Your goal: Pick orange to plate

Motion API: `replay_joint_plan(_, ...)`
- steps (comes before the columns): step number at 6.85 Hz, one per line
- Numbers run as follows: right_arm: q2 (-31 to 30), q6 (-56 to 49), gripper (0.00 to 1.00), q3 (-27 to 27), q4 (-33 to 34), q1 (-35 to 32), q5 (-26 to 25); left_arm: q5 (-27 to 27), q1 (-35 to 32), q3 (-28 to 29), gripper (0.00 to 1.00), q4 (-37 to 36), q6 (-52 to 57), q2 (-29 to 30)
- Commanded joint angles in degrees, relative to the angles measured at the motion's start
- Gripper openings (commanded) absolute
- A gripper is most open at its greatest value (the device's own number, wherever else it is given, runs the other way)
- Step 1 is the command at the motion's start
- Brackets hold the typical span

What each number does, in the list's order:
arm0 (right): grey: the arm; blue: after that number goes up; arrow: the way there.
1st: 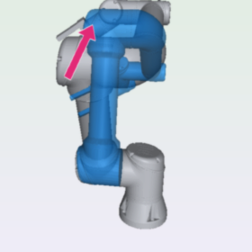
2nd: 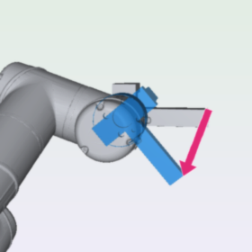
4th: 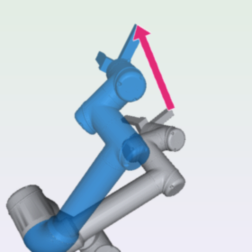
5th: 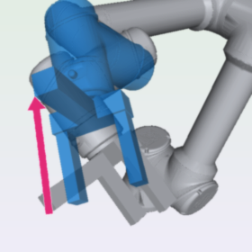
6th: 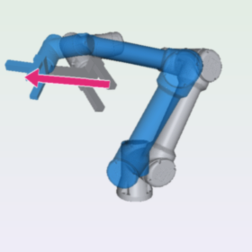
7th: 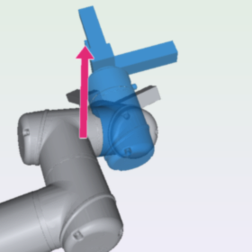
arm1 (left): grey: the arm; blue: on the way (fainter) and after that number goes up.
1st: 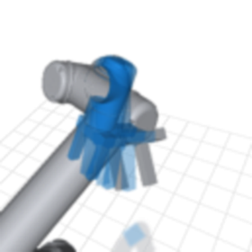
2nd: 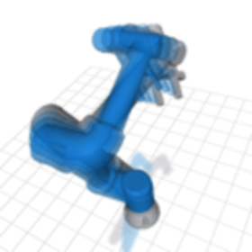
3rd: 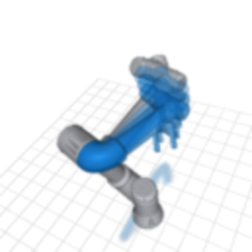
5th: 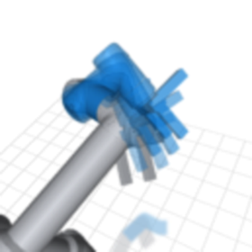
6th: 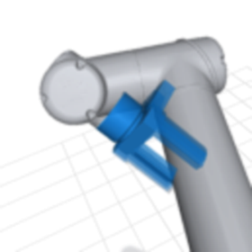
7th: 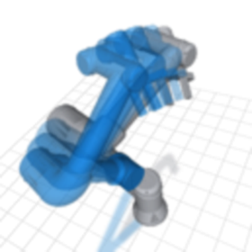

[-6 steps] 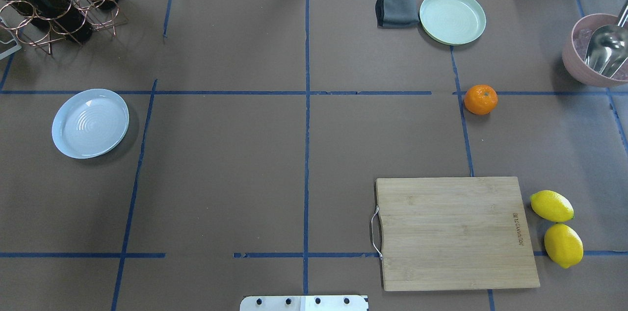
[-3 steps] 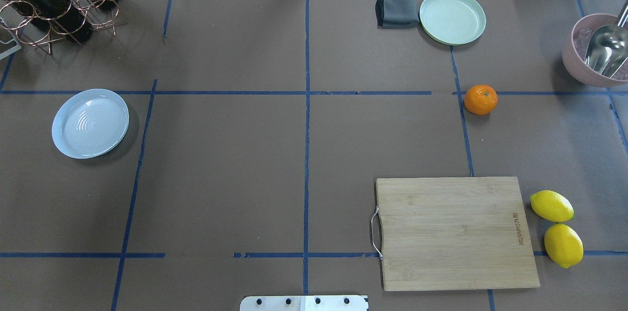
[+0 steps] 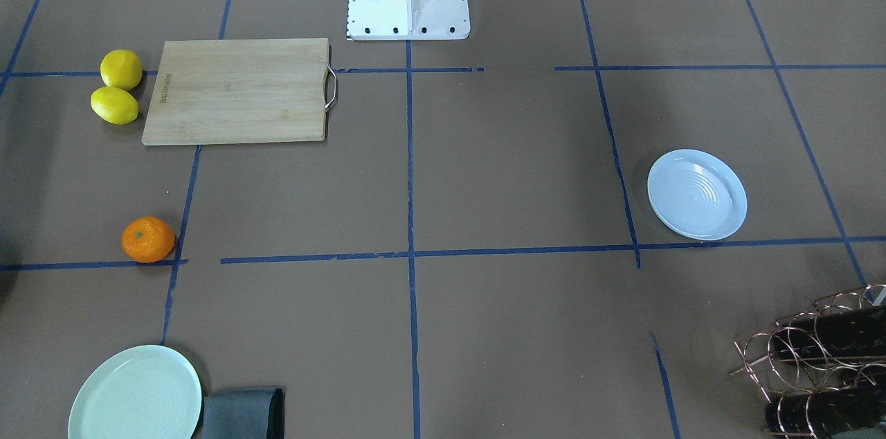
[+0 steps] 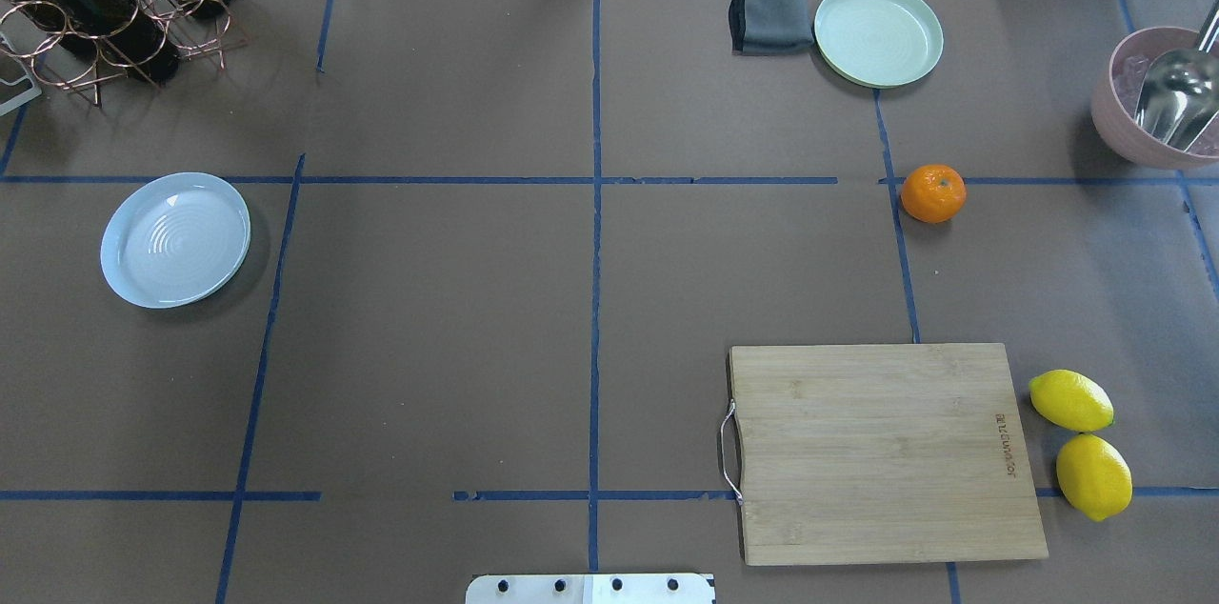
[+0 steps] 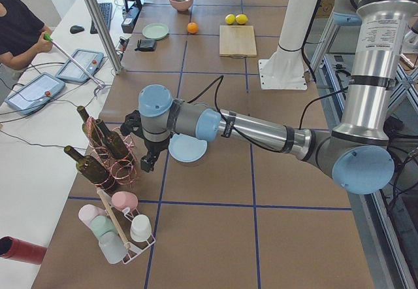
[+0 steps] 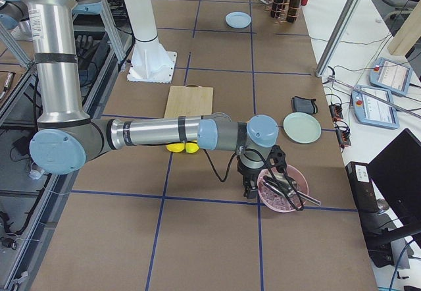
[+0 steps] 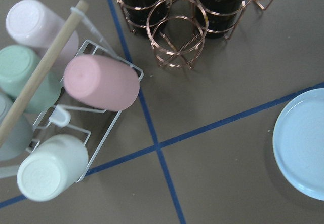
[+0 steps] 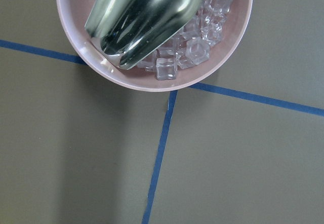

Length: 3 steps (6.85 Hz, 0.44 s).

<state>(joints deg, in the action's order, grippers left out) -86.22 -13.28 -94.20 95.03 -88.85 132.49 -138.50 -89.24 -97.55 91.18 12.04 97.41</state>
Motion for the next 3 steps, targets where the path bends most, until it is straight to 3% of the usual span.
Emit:
replay_joint_plan(1,-0.61,0.10,1.00,-1.93,-12.69,0.17,-0.13,-2.30,2.67,-0.26,1.00,0.31,0.44,1.38)
replay_joint_plan(3,0.51,1.49,1.00,-2.12,-19.42,0.08,-0.39,-2.39,2.58,-1.15,1.00,0.31,0.62,1.29)
